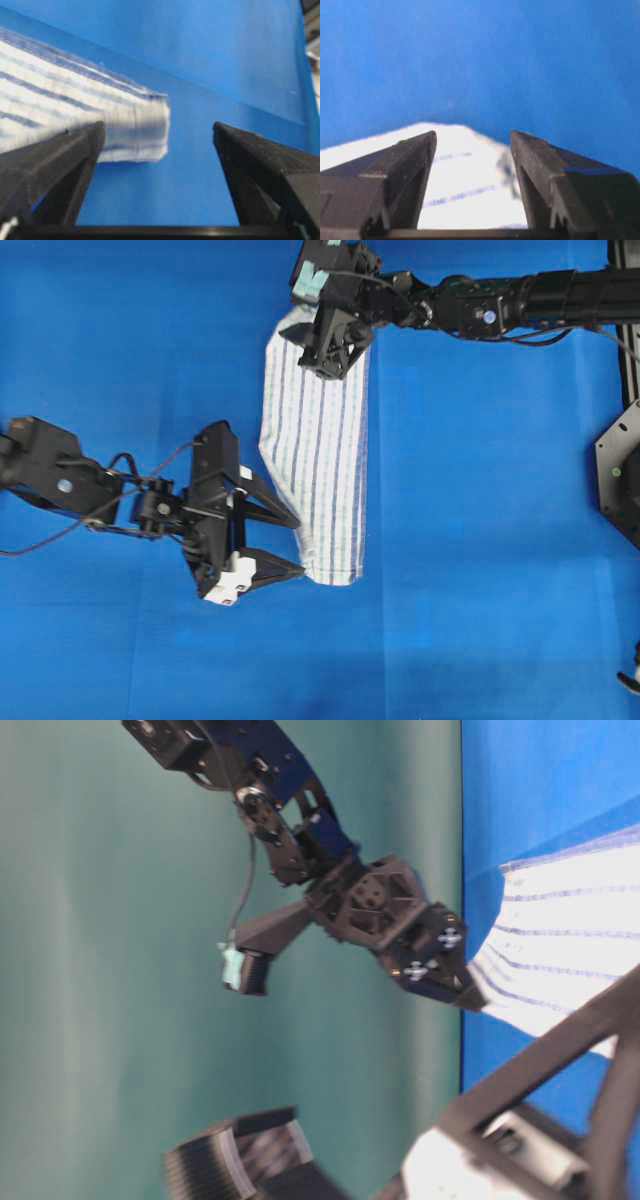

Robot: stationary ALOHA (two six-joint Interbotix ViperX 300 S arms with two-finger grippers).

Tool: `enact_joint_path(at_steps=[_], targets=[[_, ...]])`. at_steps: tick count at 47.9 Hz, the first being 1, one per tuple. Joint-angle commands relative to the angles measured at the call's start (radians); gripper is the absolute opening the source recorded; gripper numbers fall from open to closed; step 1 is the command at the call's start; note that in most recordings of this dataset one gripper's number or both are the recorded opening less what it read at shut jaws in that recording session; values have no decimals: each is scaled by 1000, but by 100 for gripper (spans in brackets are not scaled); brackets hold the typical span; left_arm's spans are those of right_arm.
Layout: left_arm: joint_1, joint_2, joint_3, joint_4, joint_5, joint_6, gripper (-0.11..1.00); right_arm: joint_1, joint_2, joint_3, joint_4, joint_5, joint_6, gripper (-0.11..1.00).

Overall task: Fold the blue towel.
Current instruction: 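Lay the strip down lengthwise and open both grippers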

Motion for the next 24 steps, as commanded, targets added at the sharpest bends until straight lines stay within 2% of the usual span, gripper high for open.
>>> enact_joint_path(at_steps=[1, 8, 14, 19, 24], targets=[[0, -103, 15, 0, 48, 2, 92, 2, -75, -14, -18, -3, -2, 92], [6, -236, 60, 5, 117, 14, 92, 2, -149, 0, -44, 11, -2, 93], [49, -307, 97, 9, 135, 38, 92, 2, -215, 34, -57, 15, 0, 93], [100, -330, 117, 11, 141, 91, 92, 2, -262, 77, -57, 9, 0, 93], [172, -337, 120, 12, 146, 176, 92, -2, -318, 141, -57, -5, 3, 93]])
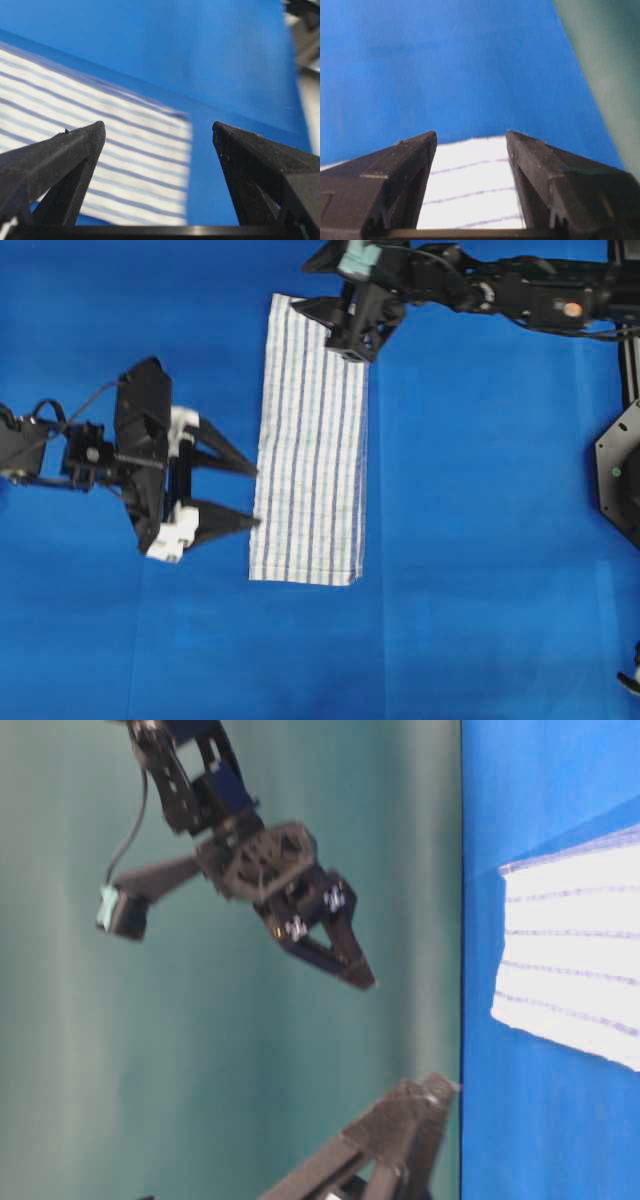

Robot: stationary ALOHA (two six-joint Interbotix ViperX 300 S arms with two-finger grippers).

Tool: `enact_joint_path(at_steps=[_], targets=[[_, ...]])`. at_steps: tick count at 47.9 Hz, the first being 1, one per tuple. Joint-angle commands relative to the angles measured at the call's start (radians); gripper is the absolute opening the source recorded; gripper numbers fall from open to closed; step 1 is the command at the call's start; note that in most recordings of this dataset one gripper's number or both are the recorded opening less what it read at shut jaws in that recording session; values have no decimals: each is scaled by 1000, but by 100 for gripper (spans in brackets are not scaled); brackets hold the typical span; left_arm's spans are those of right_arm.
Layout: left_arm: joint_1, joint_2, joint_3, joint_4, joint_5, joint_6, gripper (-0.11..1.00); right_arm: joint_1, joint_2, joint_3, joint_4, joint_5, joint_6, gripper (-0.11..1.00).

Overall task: Fold the blue towel.
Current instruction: 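Lay the strip down lengthwise and open both grippers, then move both grippers to the strip's far end and grasp its two corners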

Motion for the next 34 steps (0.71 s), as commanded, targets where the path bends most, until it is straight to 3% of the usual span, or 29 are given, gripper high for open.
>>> enact_joint_path(at_steps=[1, 17, 26, 34], targets=[[60, -23, -12, 3, 0, 55, 92, -2, -77, 44, -2, -21, 5, 93], [284, 5, -66, 3, 2, 345, 91, -2, -212, 213, 25, -69, 17, 92], [373, 26, -100, 3, 2, 400, 91, -2, -245, 253, 32, -74, 17, 92], [399, 58, -123, 3, 2, 408, 91, -2, -238, 252, 34, -75, 17, 92]])
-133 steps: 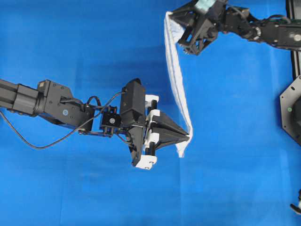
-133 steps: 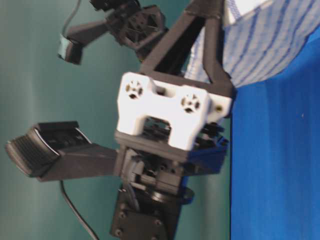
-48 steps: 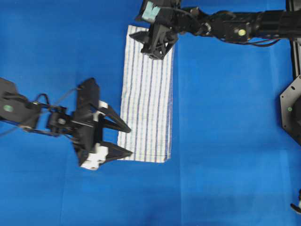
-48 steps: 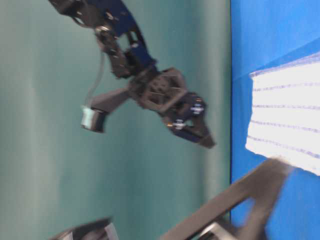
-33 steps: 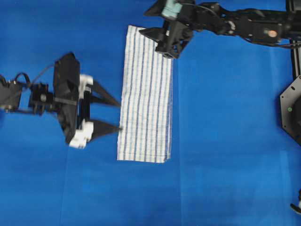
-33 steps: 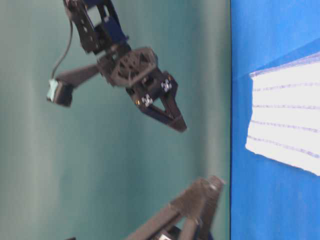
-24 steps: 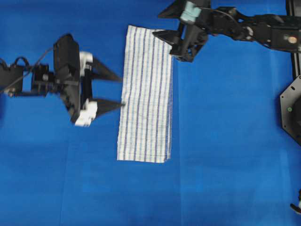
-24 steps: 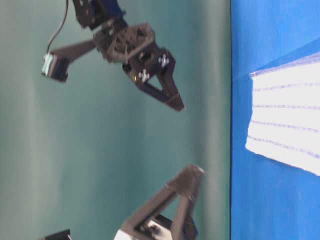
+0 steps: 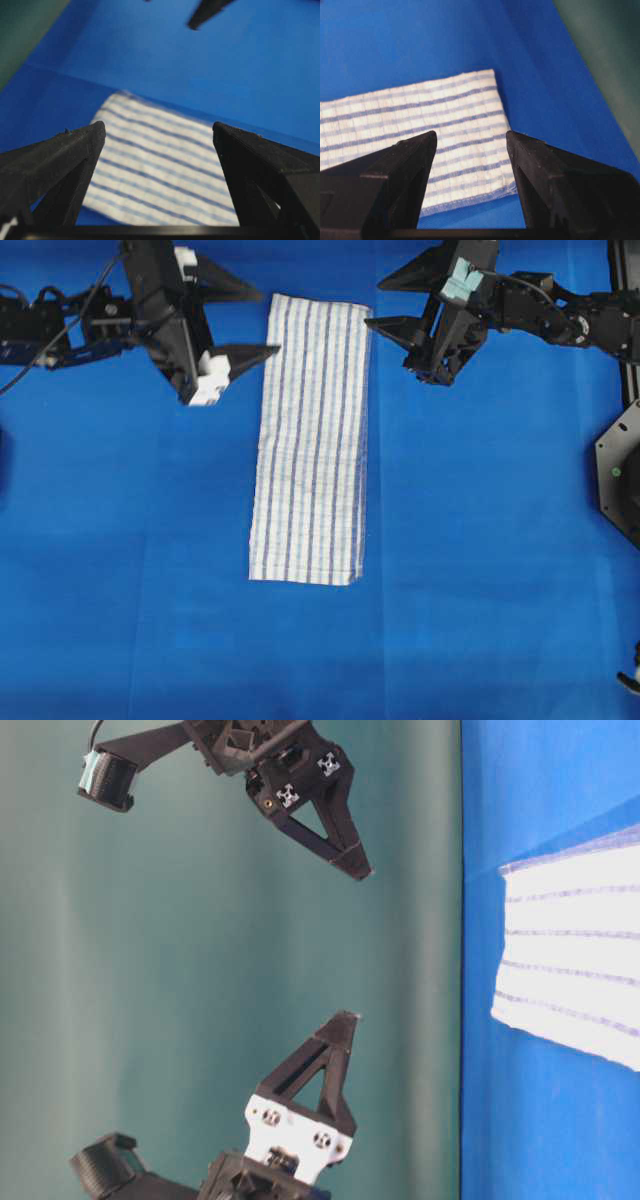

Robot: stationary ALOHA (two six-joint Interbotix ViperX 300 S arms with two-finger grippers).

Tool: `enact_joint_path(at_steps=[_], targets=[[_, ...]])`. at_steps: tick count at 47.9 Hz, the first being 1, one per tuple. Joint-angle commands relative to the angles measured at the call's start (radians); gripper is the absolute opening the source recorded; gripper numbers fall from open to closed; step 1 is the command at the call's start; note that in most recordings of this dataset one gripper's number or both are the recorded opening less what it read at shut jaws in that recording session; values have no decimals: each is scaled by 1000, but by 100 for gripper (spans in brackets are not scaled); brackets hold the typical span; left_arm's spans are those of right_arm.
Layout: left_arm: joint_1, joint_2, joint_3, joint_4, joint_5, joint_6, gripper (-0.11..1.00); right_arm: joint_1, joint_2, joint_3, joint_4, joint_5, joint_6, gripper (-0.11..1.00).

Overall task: Fold the blue towel.
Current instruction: 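Move both grippers to the strip's far end and grasp its two corners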

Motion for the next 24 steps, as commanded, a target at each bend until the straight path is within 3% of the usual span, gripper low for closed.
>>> enact_joint_path(at_steps=[1, 24], targets=[[8, 6, -32, 3, -5, 2, 91, 0, -6, -12, 2, -9, 2, 92], [156, 267, -164, 9, -15, 3, 91, -57, 230, -52, 15, -135, 2, 92]])
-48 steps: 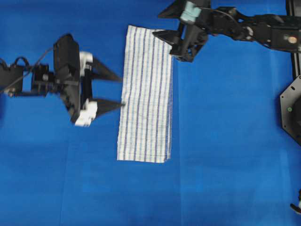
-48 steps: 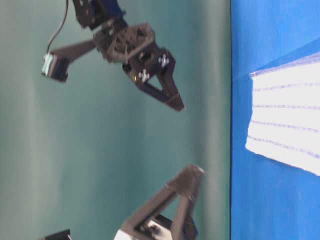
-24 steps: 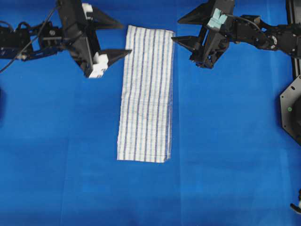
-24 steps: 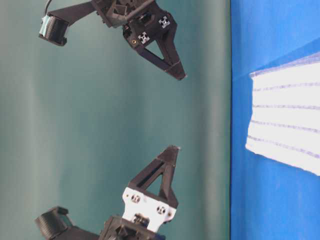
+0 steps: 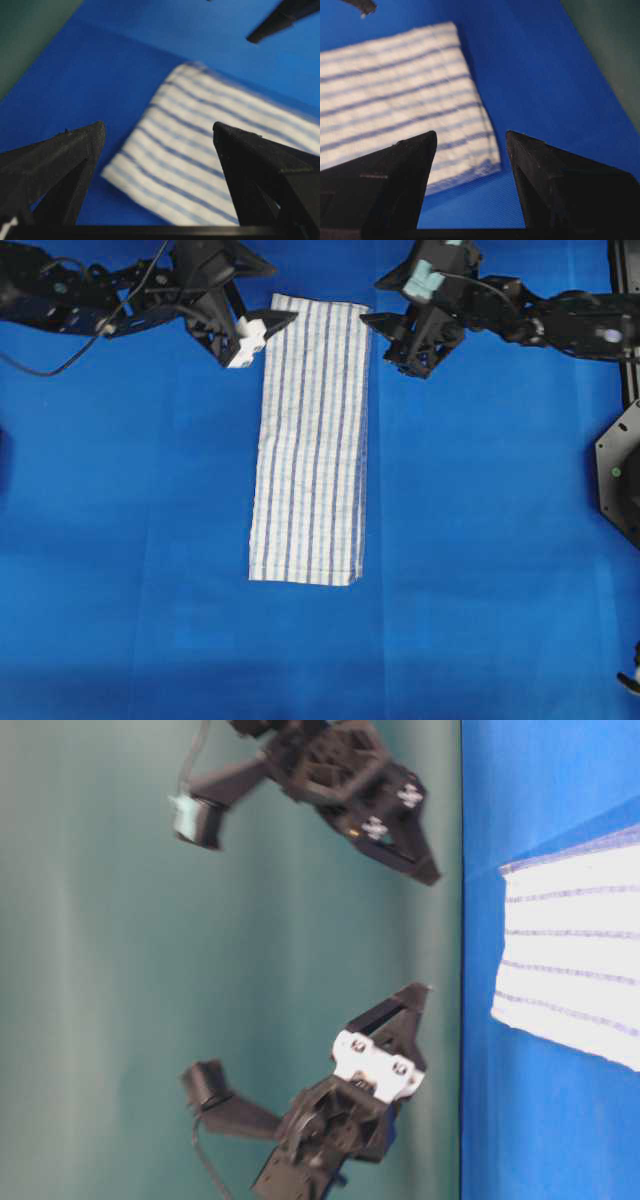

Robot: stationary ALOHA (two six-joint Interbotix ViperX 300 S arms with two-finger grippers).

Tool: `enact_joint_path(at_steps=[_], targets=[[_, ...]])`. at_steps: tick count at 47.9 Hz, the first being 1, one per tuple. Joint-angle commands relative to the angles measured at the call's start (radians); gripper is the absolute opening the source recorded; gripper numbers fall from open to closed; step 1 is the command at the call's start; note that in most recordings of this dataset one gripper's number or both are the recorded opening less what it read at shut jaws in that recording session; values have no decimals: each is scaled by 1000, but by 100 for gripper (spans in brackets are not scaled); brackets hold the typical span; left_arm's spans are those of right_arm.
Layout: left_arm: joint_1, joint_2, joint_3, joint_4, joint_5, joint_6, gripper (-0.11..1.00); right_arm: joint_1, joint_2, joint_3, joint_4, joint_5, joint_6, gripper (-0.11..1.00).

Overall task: Fold the blue towel.
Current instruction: 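Move both grippers to the strip's far end and grasp its two corners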

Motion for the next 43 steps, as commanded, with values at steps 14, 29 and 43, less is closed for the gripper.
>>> enact_joint_path(at_steps=[14, 29, 43], targets=[[54, 166, -77, 6, -74, 0, 91, -21, 153, -75, 3, -54, 2, 92], [54, 265, -103, 6, -91, -3, 91, -25, 249, -101, 18, -58, 2, 92], [46, 268, -97, 8, -83, -2, 66, -25, 258, -101, 25, -52, 2, 86]])
